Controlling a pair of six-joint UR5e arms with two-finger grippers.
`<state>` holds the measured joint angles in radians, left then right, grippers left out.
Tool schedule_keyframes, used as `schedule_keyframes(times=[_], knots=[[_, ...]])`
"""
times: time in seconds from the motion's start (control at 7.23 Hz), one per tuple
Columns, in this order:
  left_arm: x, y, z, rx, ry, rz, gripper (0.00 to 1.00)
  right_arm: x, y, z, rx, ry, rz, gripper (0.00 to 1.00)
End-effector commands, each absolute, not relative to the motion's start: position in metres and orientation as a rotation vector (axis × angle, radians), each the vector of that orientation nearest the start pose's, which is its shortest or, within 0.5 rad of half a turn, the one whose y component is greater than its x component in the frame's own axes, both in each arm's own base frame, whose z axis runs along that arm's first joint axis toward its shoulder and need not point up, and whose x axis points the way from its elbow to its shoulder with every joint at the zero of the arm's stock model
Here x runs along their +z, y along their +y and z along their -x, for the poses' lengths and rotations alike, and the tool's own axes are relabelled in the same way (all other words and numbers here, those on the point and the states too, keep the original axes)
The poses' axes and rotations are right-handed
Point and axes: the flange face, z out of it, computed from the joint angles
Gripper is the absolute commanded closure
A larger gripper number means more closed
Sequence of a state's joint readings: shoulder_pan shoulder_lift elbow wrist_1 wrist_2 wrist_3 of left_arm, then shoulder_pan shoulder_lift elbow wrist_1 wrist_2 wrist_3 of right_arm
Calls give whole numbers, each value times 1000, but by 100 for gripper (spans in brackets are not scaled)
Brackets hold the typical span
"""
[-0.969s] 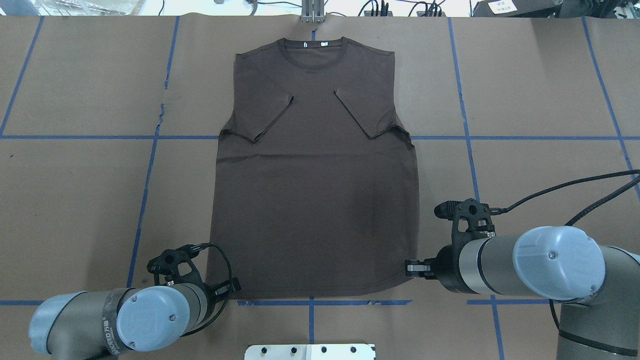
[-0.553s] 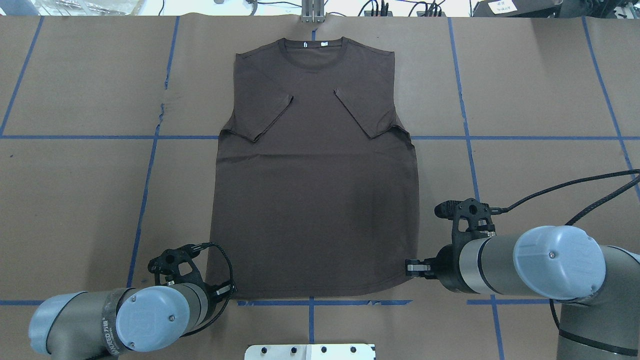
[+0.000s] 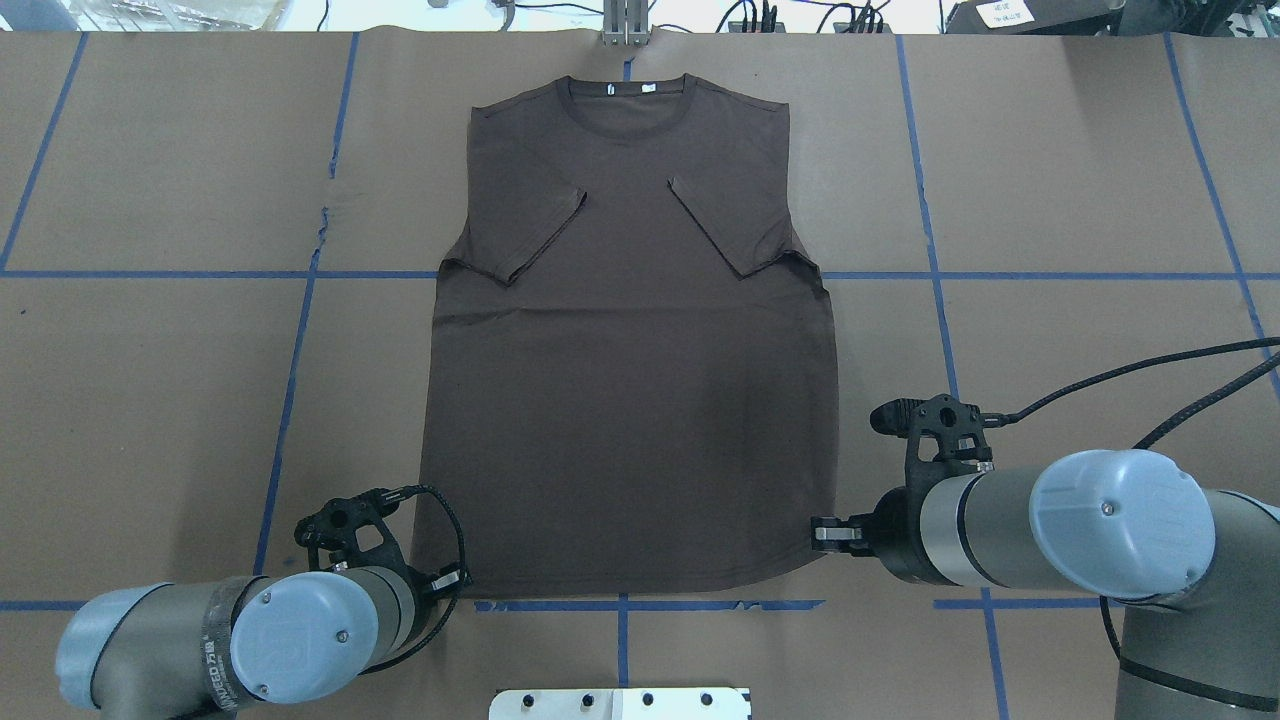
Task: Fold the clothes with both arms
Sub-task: 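Grasp the hem corners nearest the robot with both grippers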
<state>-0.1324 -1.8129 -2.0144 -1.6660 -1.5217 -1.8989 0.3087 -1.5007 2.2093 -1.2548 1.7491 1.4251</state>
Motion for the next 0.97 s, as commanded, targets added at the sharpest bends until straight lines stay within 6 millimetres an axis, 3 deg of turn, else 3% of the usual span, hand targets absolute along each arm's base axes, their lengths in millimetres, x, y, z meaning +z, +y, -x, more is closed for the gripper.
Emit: schedule_keyframes(times=[0.0, 0.14, 0.42, 0.55, 0.83], knots=[[321, -209, -521, -453, 802, 35, 100, 297, -252, 405, 56, -1033, -66, 100], [311, -209, -516, -453, 823, 38, 100, 297, -253, 402, 58, -1034, -65, 100], [268, -209, -464, -454, 909, 50, 100, 288, -252, 385, 52, -1060, -20, 100], [257, -204, -444, -448, 933, 66, 100, 292, -246, 375, 45, -1056, 1, 100], [249, -196, -423, -442, 932, 76, 100, 271, -225, 349, -30, -1115, 103, 100]])
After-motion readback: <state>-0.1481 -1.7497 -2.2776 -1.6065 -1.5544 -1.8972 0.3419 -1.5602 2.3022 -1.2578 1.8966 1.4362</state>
